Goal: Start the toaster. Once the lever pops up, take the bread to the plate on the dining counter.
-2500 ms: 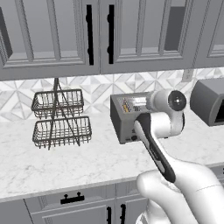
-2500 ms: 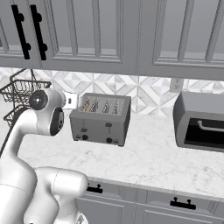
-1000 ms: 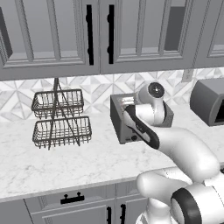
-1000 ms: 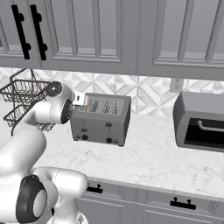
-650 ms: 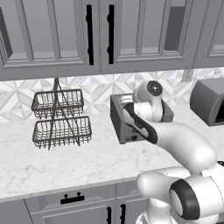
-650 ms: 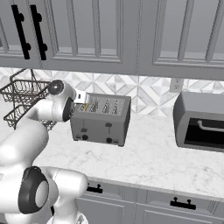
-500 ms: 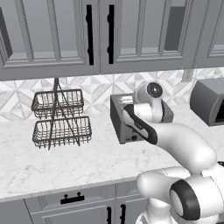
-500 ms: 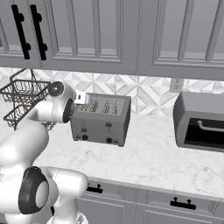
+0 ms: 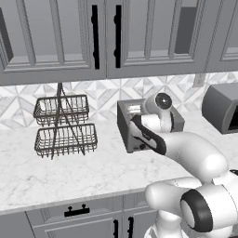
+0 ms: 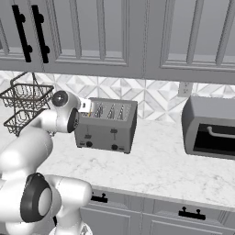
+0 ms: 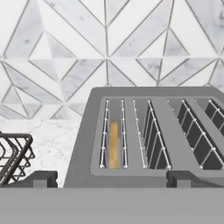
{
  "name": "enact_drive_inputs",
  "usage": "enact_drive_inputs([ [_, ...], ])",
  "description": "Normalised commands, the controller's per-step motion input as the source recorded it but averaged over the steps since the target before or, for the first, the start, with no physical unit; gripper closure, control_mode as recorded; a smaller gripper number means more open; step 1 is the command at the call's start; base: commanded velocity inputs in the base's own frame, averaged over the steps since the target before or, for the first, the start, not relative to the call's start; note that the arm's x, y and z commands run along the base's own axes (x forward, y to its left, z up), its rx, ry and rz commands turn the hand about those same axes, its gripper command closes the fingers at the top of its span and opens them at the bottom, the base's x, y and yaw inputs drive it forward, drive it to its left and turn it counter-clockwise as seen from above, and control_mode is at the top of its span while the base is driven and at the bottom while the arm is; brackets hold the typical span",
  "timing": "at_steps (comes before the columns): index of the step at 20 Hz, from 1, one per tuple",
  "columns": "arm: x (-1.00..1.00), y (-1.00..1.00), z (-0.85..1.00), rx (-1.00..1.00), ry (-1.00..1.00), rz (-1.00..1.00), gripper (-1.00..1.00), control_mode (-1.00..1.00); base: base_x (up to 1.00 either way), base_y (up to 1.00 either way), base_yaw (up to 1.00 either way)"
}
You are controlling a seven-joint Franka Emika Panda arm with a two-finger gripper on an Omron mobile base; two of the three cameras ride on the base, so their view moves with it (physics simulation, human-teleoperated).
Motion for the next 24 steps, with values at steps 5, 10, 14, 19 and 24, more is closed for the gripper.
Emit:
enact_drive_inputs([
  [5, 0.06, 0.0, 0.0, -0.01, 0.03, 0.0, -1.0, -1.0, 0.0, 0.0, 0.0],
  [10, 0.0, 0.0, 0.0, 0.0, 0.0, 0.0, -1.0, -1.0, 0.0, 0.0, 0.0],
  [14, 0.0, 0.0, 0.0, 0.0, 0.0, 0.0, -1.0, -1.0, 0.0, 0.0, 0.0],
  [19, 0.0, 0.0, 0.0, 0.0, 0.0, 0.0, -1.0, -1.0, 0.0, 0.0, 0.0],
  [24, 0.0, 0.0, 0.0, 0.0, 0.0, 0.0, -1.0, -1.0, 0.0, 0.0, 0.0],
])
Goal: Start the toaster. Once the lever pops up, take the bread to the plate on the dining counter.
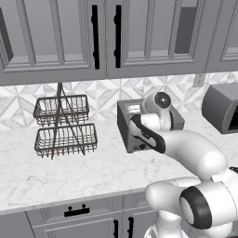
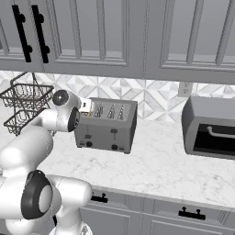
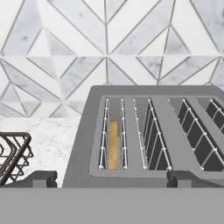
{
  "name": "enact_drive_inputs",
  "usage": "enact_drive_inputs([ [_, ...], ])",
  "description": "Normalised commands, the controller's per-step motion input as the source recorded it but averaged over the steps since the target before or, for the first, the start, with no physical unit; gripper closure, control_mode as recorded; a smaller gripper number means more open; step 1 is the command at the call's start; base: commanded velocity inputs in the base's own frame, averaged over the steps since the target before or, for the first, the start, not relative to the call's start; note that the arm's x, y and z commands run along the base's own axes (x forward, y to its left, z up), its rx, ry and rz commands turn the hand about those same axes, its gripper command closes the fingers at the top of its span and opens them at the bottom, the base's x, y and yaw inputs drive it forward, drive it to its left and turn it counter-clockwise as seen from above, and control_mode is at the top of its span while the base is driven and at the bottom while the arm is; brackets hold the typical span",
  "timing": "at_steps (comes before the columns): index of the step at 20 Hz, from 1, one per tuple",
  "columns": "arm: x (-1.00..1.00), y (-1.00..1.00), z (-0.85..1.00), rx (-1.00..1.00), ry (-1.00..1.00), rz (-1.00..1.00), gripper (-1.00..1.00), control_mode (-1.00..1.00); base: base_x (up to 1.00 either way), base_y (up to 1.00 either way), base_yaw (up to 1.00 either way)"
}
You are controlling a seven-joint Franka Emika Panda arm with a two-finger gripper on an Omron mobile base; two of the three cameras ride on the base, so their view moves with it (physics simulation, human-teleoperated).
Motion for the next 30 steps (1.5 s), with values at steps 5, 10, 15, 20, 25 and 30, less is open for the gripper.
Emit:
enact_drive_inputs([
  [5, 0.0, 0.0, 0.0, 0.0, 0.0, 0.0, -1.0, -1.0, 0.0, 0.0, 0.0],
  [10, 0.0, 0.0, 0.0, 0.0, 0.0, 0.0, -1.0, -1.0, 0.0, 0.0, 0.0],
  [15, 0.0, 0.0, 0.0, 0.0, 0.0, 0.0, -1.0, -1.0, 0.0, 0.0, 0.0],
  [20, 0.0, 0.0, 0.0, 0.0, 0.0, 0.0, -1.0, -1.0, 0.0, 0.0, 0.0],
  [25, 0.0, 0.0, 0.0, 0.0, 0.0, 0.0, -1.0, -1.0, 0.0, 0.0, 0.0],
  [30, 0.0, 0.0, 0.0, 0.0, 0.0, 0.0, -1.0, -1.0, 0.0, 0.0, 0.0],
])
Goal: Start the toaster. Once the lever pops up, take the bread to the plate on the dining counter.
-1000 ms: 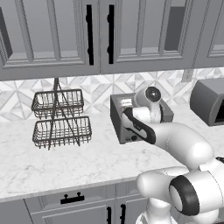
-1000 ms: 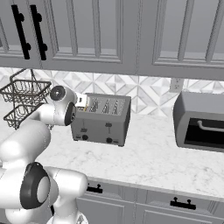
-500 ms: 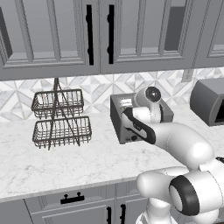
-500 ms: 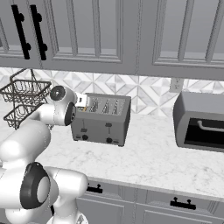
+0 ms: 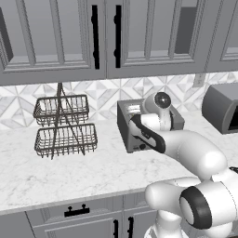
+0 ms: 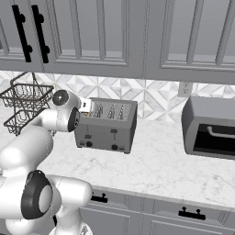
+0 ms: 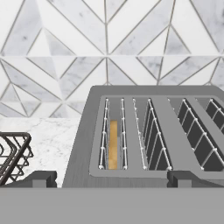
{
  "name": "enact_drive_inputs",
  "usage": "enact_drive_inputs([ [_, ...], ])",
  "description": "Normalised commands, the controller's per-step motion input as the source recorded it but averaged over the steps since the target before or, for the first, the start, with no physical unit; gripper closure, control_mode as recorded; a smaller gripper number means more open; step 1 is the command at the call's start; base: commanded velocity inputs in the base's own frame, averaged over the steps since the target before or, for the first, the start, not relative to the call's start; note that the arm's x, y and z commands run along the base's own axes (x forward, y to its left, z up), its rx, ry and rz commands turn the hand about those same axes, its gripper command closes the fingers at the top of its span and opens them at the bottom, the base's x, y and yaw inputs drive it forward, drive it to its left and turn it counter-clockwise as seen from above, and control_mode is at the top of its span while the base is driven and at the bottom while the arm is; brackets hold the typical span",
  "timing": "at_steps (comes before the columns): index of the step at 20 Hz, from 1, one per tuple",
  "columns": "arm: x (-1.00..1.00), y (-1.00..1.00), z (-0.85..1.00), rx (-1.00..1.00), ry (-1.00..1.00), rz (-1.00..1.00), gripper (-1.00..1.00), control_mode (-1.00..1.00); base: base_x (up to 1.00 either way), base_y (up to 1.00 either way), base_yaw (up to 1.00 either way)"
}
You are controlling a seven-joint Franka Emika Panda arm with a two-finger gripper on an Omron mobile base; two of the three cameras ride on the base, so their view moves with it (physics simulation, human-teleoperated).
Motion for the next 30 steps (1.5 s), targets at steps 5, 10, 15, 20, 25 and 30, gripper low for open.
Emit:
enact_drive_inputs([
  [5, 0.0, 0.0, 0.0, 0.0, 0.0, 0.0, -1.0, -1.0, 0.0, 0.0, 0.0],
  [10, 0.0, 0.0, 0.0, 0.0, 0.0, 0.0, -1.0, -1.0, 0.0, 0.0, 0.0],
  [15, 0.0, 0.0, 0.0, 0.0, 0.0, 0.0, -1.0, -1.0, 0.0, 0.0, 0.0],
  [20, 0.0, 0.0, 0.0, 0.0, 0.0, 0.0, -1.0, -1.0, 0.0, 0.0, 0.0],
  [25, 0.0, 0.0, 0.0, 0.0, 0.0, 0.0, -1.0, -1.0, 0.0, 0.0, 0.0],
  [30, 0.0, 0.0, 0.0, 0.0, 0.0, 0.0, -1.0, -1.0, 0.0, 0.0, 0.0],
])
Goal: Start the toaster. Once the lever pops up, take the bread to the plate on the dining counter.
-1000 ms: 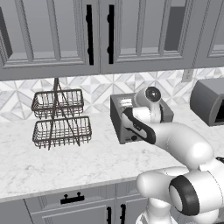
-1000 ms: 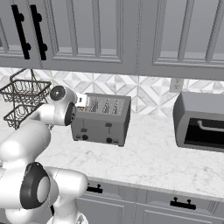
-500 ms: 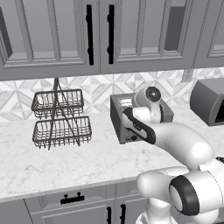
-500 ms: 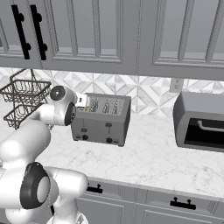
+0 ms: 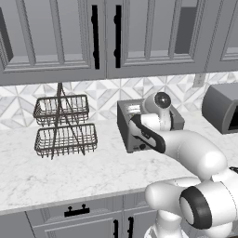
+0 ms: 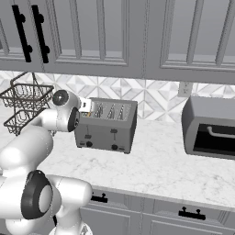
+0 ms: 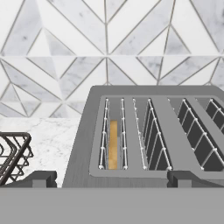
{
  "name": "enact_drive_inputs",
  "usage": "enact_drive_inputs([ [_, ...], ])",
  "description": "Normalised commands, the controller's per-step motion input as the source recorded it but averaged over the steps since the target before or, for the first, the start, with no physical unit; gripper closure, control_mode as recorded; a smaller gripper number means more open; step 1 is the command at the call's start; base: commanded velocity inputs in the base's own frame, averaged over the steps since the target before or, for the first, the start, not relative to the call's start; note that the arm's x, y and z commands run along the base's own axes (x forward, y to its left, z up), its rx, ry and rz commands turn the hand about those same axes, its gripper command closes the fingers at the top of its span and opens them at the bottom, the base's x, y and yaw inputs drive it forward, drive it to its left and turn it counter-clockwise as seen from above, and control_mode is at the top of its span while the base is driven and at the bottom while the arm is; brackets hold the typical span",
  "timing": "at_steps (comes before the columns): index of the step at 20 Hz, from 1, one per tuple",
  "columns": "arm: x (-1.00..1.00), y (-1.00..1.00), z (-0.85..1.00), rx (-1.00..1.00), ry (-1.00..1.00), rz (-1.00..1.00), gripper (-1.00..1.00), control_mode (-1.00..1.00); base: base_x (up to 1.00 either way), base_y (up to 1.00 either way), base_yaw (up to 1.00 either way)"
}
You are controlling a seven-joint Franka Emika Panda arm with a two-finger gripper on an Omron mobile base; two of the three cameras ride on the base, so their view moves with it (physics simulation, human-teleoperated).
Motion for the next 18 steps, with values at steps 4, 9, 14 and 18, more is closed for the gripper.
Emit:
enact_drive_inputs([
  [4, 0.0, 0.0, 0.0, 0.0, 0.0, 0.0, -1.0, -1.0, 0.0, 0.0, 0.0],
  [9, 0.0, 0.0, 0.0, 0.0, 0.0, 0.0, -1.0, -1.0, 0.0, 0.0, 0.0],
  [14, 0.0, 0.0, 0.0, 0.0, 0.0, 0.0, -1.0, -1.0, 0.0, 0.0, 0.0],
  [18, 0.0, 0.0, 0.0, 0.0, 0.0, 0.0, -1.0, -1.0, 0.0, 0.0, 0.0],
])
